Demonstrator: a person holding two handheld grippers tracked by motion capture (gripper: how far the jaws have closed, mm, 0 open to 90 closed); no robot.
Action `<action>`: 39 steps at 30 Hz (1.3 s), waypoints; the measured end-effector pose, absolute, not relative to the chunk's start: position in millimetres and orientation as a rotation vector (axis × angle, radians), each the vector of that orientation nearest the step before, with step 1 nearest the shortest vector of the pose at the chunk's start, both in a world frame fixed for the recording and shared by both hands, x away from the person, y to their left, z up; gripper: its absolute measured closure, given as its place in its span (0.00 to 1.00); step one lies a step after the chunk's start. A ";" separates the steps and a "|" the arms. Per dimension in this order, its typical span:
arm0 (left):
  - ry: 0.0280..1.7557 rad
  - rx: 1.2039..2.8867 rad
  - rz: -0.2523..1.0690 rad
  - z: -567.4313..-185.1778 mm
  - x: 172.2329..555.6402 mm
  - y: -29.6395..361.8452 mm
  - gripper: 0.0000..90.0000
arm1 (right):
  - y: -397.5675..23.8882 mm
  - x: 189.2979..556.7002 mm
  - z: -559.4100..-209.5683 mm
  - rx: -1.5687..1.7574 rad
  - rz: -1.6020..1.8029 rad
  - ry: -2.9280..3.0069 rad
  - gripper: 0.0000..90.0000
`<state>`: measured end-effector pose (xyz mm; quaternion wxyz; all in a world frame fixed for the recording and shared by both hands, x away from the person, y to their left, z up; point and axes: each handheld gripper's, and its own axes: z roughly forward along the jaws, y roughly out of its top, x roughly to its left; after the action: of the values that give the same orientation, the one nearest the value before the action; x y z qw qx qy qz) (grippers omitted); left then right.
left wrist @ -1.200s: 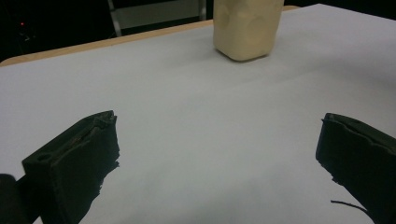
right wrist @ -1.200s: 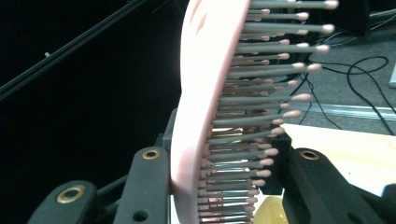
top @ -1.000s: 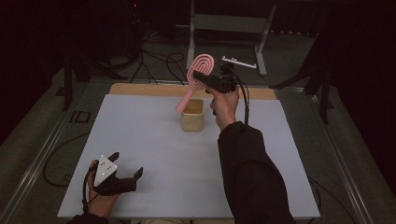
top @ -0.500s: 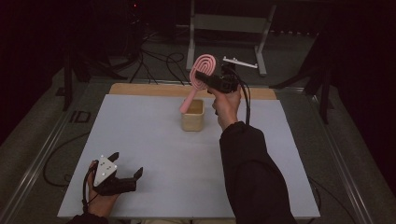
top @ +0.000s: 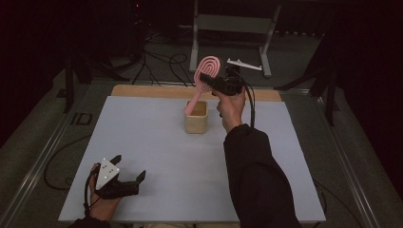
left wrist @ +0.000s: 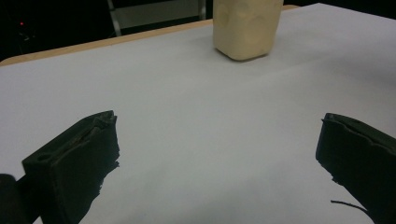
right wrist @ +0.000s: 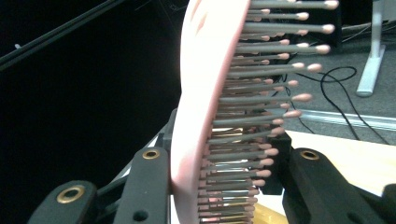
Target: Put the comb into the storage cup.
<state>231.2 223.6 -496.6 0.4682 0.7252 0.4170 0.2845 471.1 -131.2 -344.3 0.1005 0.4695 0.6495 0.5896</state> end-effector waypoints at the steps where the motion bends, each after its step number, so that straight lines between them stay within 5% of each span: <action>1: 1.023 1.780 0.698 -496.5 231.3 223.6 0.00 | -131.6 471.4 -344.4 1.386 1.740 1.920 0.71; 39: 1.024 1.780 0.703 -496.8 231.2 223.1 0.00 | -135.5 472.4 -358.2 1.427 1.732 1.890 0.71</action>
<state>231.2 223.1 -496.8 0.4665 0.7253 0.4174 0.2864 472.4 -135.5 -358.2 0.1037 0.4836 0.6407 0.5872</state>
